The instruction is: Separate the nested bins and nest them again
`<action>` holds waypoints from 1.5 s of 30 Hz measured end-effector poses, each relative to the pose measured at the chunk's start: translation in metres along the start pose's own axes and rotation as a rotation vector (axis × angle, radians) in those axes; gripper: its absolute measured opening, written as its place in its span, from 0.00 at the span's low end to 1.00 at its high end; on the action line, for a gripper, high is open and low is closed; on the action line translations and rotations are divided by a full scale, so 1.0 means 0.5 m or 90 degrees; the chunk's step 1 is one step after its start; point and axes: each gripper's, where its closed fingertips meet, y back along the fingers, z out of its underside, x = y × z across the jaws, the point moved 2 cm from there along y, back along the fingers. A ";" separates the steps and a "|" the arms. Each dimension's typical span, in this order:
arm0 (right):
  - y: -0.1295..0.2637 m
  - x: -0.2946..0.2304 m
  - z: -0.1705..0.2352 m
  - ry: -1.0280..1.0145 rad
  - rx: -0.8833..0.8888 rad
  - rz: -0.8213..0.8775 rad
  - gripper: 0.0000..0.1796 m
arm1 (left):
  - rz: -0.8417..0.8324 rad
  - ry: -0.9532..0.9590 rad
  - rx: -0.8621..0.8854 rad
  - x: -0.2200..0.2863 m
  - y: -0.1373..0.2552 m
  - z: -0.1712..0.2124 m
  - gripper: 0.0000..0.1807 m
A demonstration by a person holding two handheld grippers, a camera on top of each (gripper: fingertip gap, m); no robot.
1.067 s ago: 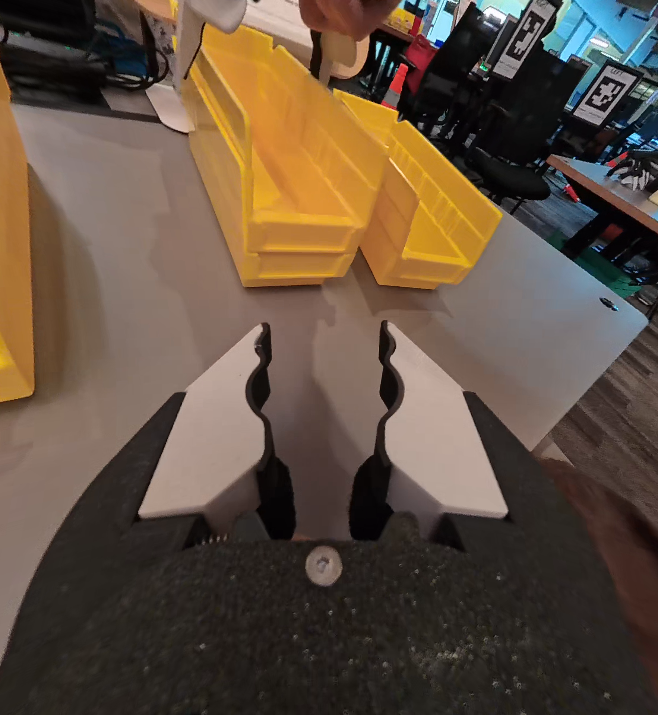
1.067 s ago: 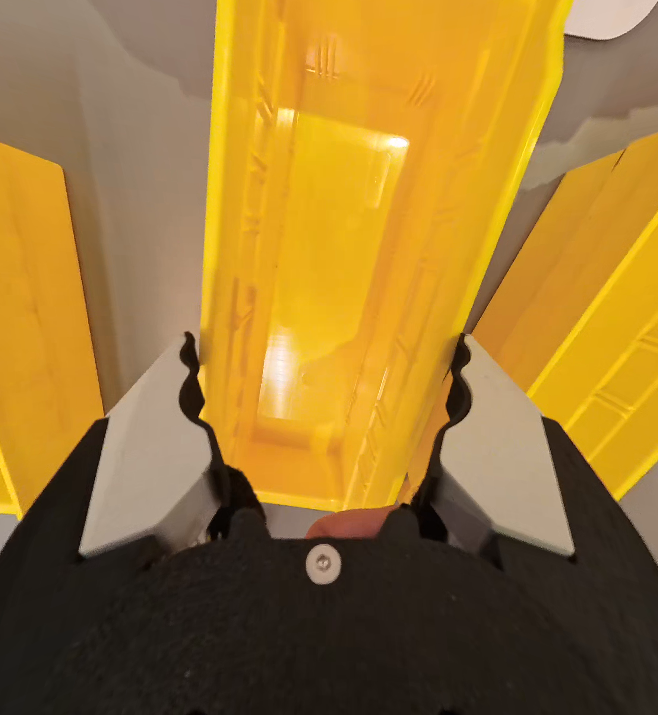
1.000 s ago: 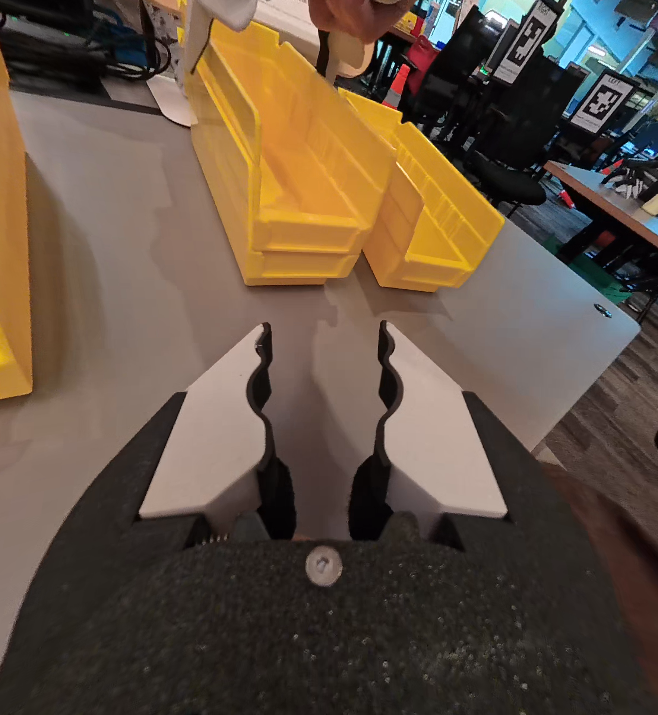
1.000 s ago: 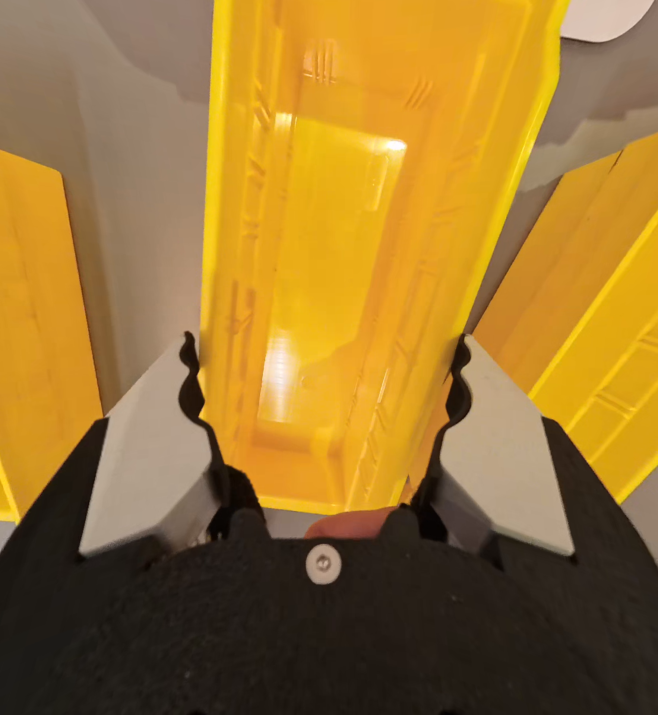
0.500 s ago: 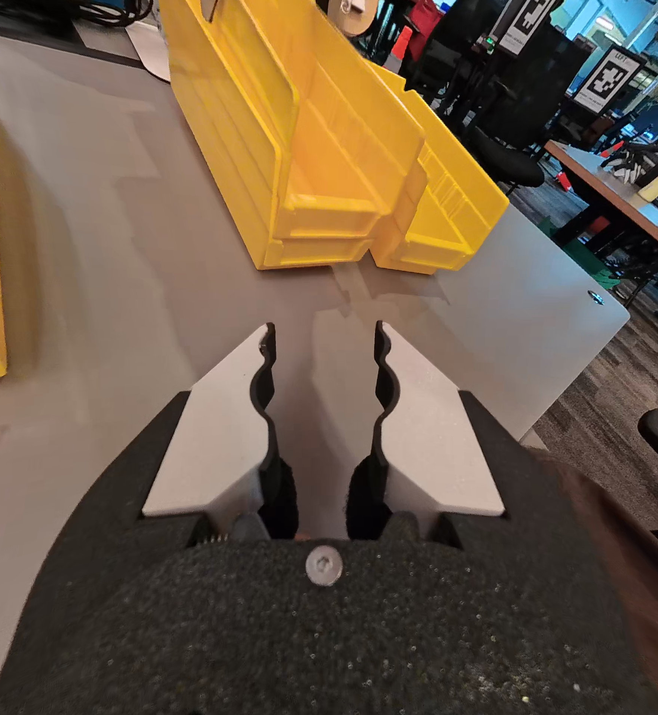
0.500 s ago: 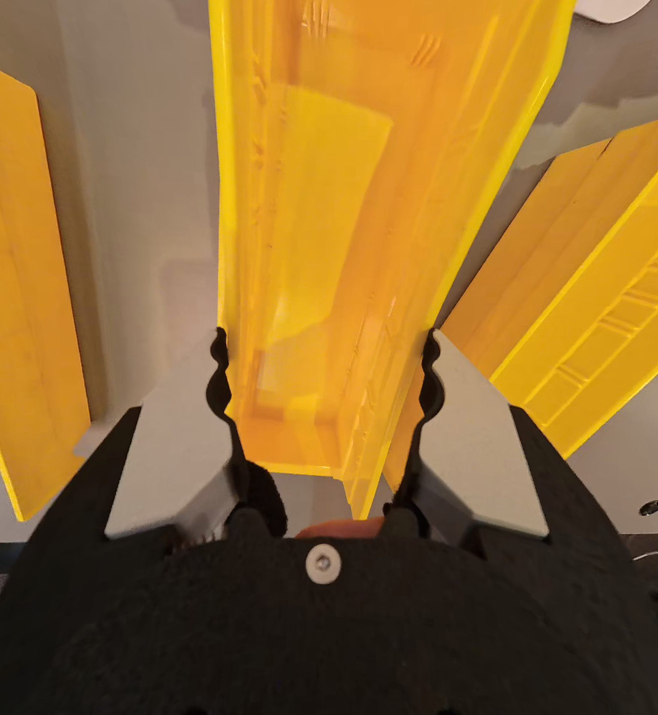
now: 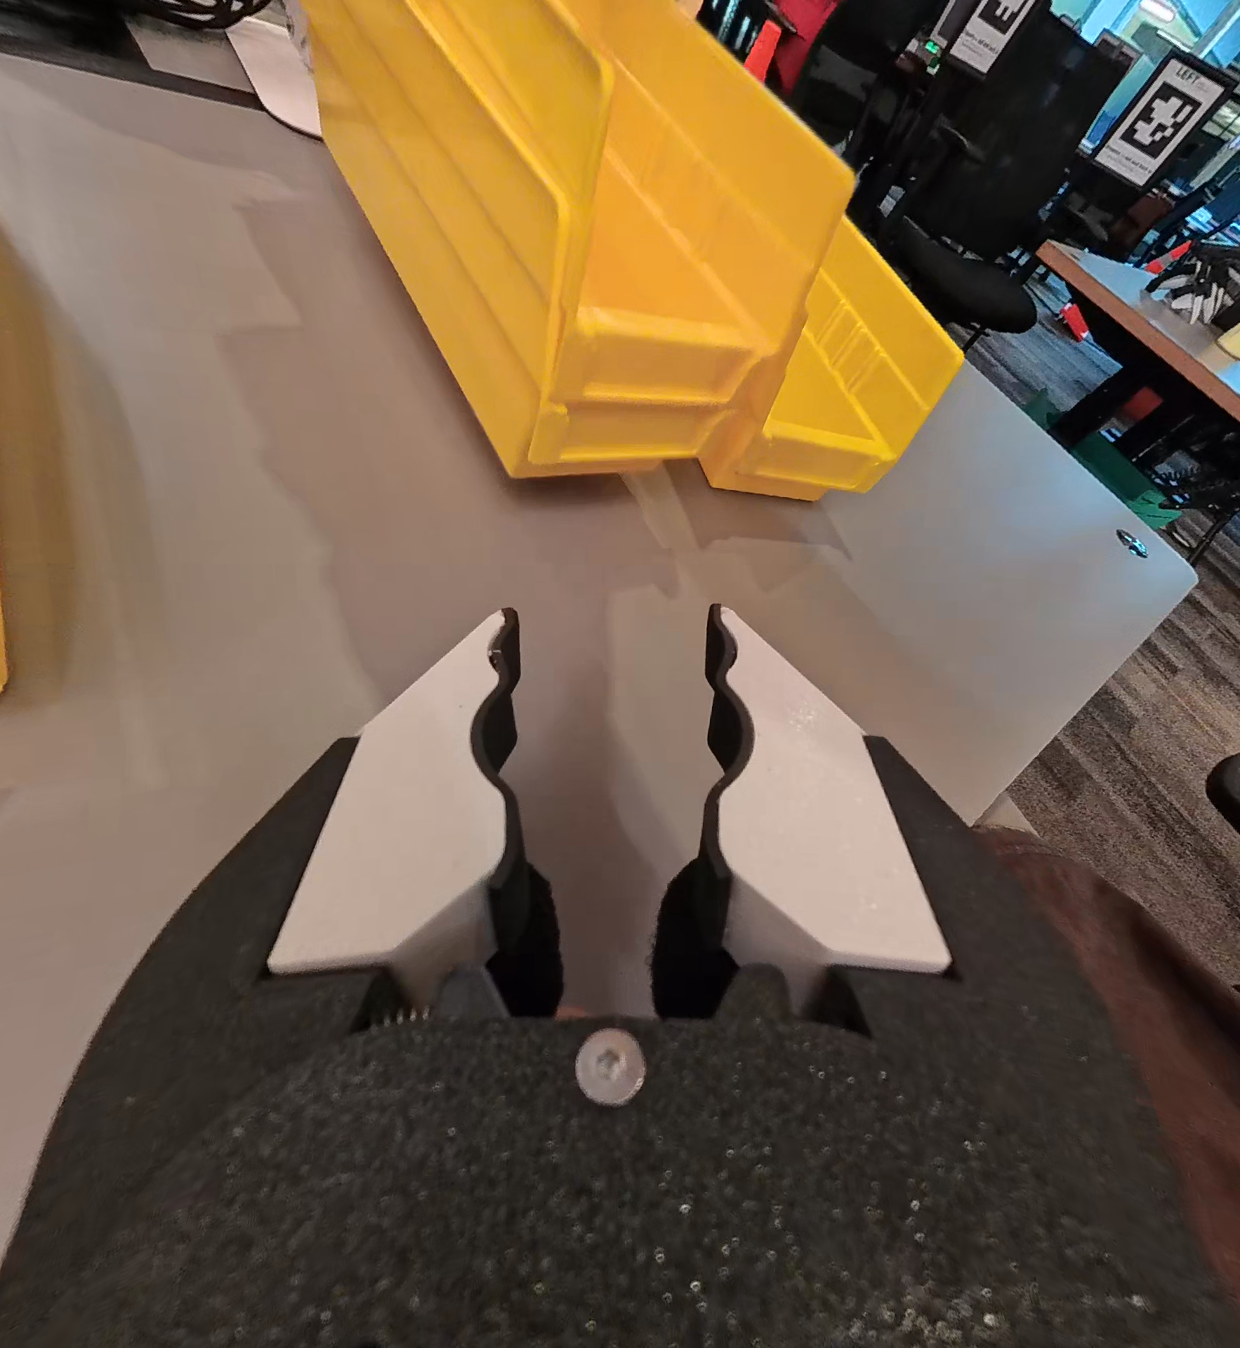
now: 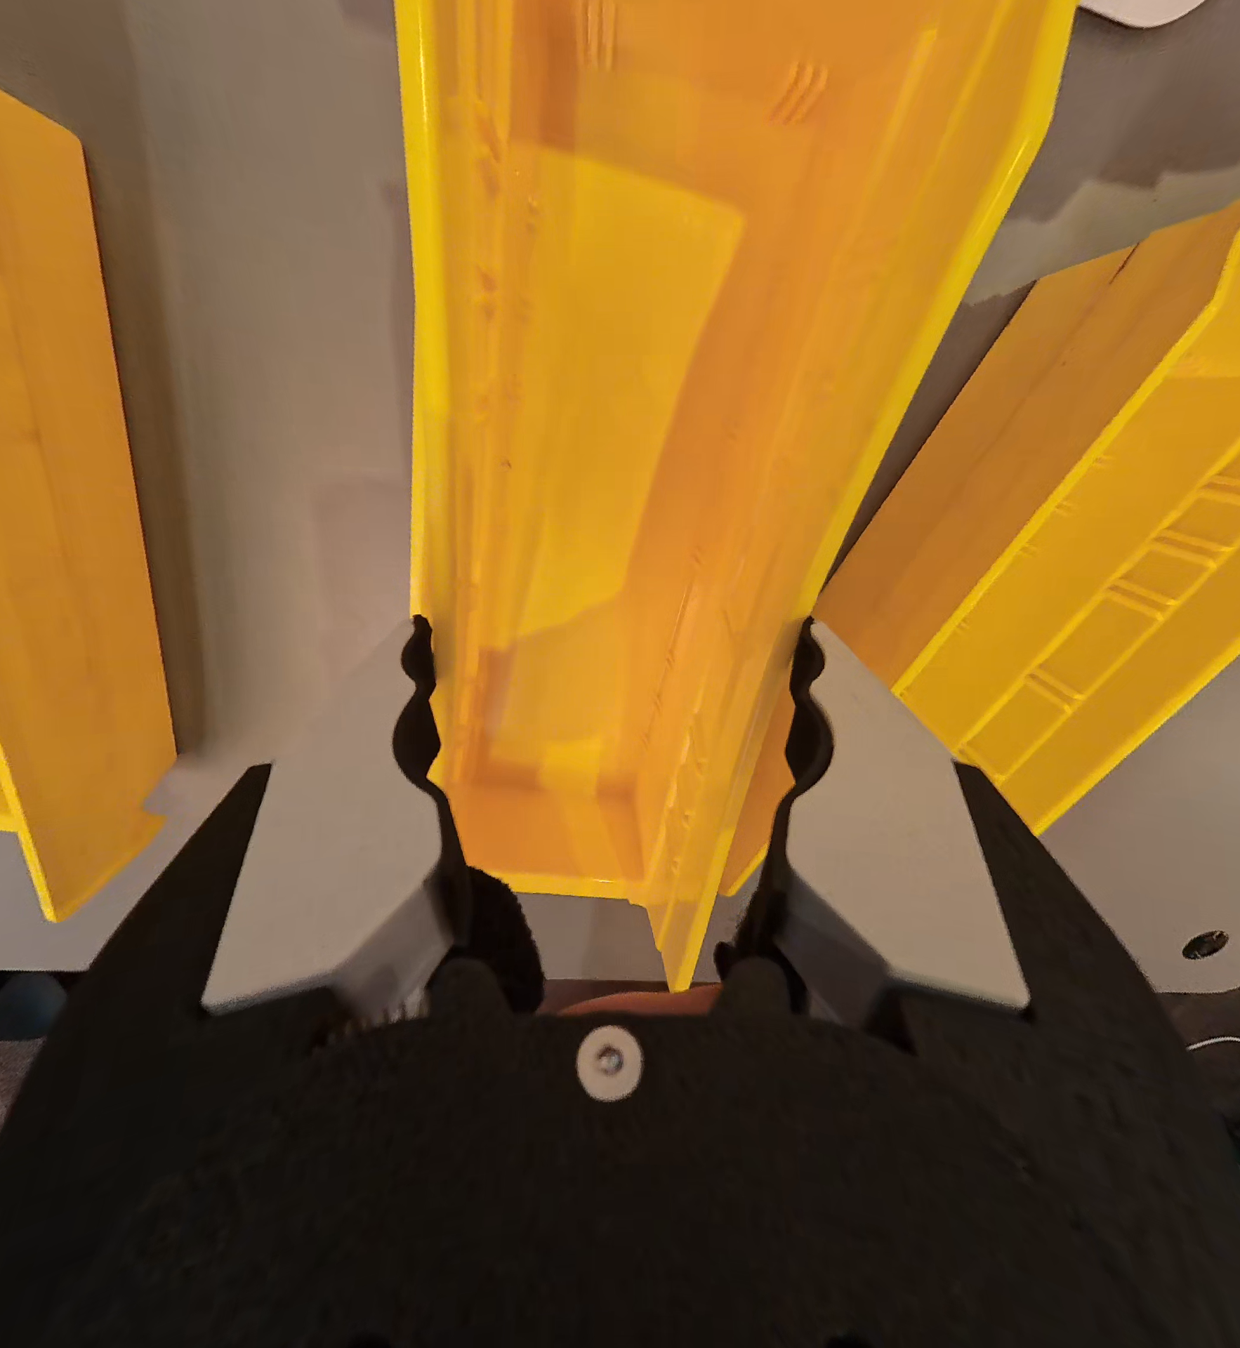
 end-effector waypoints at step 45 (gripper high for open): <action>-0.027 -0.028 0.066 0.041 -0.057 -0.048 0.53 | -0.014 -0.091 -0.068 0.007 -0.085 0.012 0.31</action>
